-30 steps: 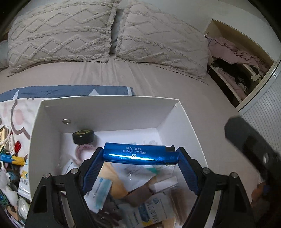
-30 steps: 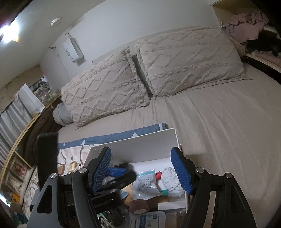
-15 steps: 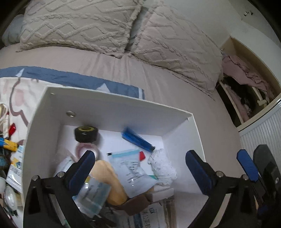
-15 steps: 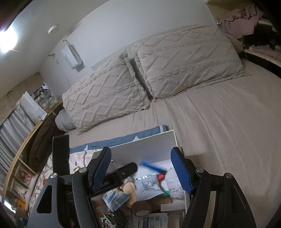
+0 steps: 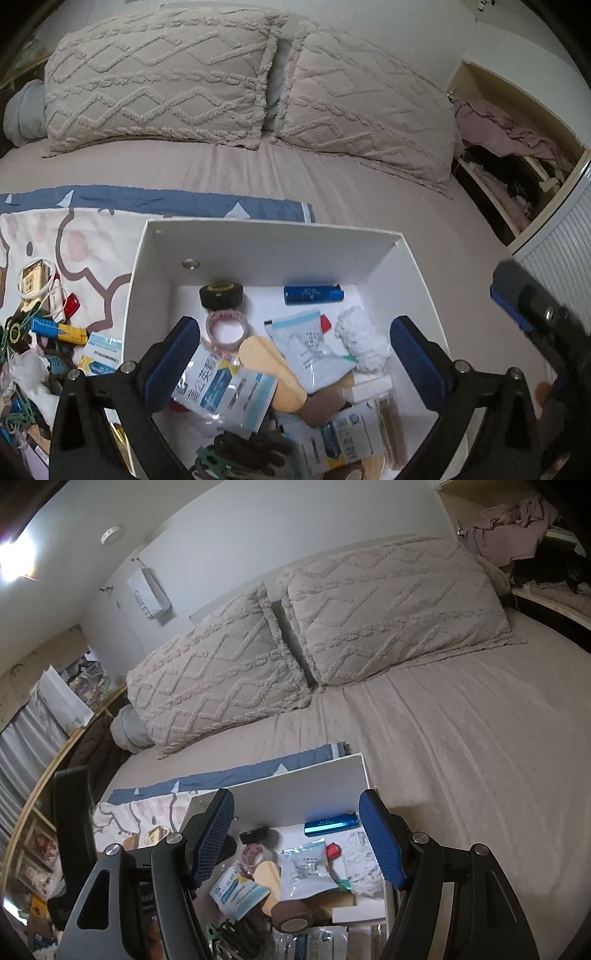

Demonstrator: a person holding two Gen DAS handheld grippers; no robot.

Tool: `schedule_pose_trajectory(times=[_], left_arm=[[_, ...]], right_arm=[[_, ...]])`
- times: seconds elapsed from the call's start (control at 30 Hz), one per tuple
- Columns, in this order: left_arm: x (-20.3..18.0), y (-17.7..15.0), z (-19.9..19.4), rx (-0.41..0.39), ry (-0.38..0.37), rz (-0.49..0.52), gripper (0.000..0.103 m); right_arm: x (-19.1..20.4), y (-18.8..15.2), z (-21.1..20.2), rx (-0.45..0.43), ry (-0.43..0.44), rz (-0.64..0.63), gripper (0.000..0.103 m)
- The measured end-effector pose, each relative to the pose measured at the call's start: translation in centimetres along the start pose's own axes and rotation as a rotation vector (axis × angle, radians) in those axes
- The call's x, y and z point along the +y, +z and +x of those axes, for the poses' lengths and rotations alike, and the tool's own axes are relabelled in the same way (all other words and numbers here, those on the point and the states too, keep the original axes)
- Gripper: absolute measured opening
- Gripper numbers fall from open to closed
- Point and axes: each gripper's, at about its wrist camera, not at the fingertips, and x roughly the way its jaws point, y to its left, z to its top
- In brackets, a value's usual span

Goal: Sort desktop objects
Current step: 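Withdraw both tools from the white box back toward the item pile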

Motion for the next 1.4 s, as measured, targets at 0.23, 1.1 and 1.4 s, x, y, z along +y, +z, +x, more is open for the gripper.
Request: schedule_pose_trajectory(times=[0.23, 1.1, 1.4], left_arm=[[1.1, -0.4, -1.4, -0.030, 0.011, -0.010, 0.103], [10.6, -0.7, -11.4, -0.152, 0.118, 0.064, 0.103], [13.2, -2.0, -14.9, -0.188, 0.121, 0.054, 0.103]], right_arm=[[-0.1, 0.0, -0.3, -0.007, -0.040, -0.023, 0.071], [5.6, -1.4, -1.6, -0.001, -0.108, -0.070, 0.075], [8.2, -3.6, -3.3, -0.022, -0.134, -0.059, 0.103]])
